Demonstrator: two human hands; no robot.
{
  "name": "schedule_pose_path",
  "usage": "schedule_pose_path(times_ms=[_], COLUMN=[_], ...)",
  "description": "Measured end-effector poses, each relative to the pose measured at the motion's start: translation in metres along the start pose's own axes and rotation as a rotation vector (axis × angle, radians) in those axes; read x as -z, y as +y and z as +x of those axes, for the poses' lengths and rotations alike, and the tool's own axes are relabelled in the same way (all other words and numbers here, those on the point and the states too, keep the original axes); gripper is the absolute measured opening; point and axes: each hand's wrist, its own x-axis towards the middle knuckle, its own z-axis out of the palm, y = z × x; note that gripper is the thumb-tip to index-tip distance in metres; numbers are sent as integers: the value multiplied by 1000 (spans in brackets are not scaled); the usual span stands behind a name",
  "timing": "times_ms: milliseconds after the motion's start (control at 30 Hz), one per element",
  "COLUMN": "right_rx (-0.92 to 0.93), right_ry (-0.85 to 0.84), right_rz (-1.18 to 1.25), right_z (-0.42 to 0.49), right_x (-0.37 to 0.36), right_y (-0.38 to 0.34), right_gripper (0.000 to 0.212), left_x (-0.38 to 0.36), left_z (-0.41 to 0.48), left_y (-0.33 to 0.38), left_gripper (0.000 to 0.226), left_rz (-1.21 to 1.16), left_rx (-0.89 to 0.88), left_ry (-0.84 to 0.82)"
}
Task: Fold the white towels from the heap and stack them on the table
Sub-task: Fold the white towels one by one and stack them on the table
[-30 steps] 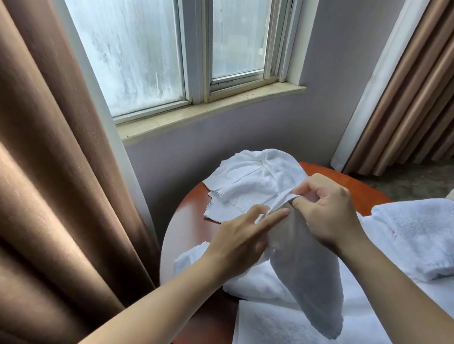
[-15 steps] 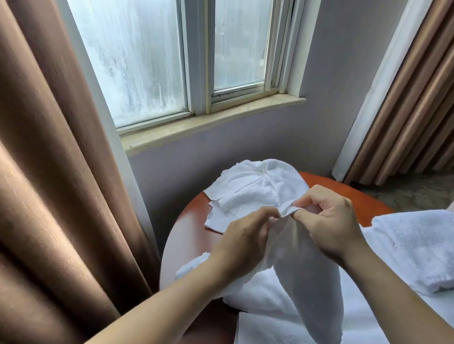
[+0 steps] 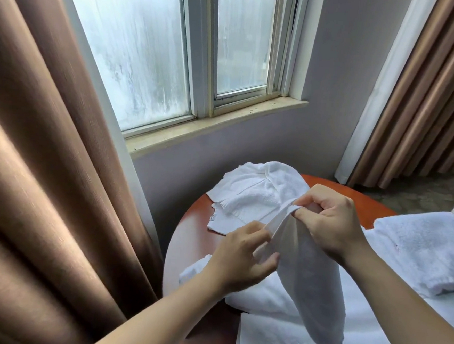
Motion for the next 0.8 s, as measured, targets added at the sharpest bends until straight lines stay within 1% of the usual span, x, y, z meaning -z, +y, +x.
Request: schedule_pose_path(times_ms=[33, 100, 167, 200, 233, 367, 433, 533, 633, 700, 767, 800], right_rx=[7, 9, 9, 10, 8, -50, -65, -91, -180, -276, -377, -427], right_ry=[9, 14, 7, 7, 14, 110, 133, 125, 134, 123, 118, 117], right_rz=[2, 8, -2, -14, -26, -19, -27, -72, -109, -158, -186, -190], right_z=[0, 0, -1, -2, -3, -2, -3, -5, -6, -6, -8, -10], right_x=[0, 1, 1, 1, 1, 8, 11, 11, 15, 20, 25, 27], right_y=[-1, -2, -1, 1, 3, 14, 18, 22, 32, 45, 59, 66], right_gripper=[23, 20, 18, 17, 17, 13, 12, 10, 7, 6, 4, 4], left_x=[-5, -12, -14, -13, -11, 6, 16, 25, 36, 46, 54, 57], left_z=[-4, -8, -11, -13, -15, -26, -32, -34, -34, -34, -33, -33], left_y=[-4, -16, -24, -28, -34, -61, -72, -76, -76, -75, -72, -70], left_gripper=[22, 26, 14, 4, 5, 24, 27, 27, 33, 46, 60, 63], left_rz=[70, 219, 341, 365, 390, 578, 646, 588, 431, 288, 172, 140], left_rx=[19, 140, 256, 273, 283, 428, 489, 491, 486, 460, 381, 337], left_ry=[-9, -114, -225, -258, -286, -295, -362, -357, -290, -303, -355, -383])
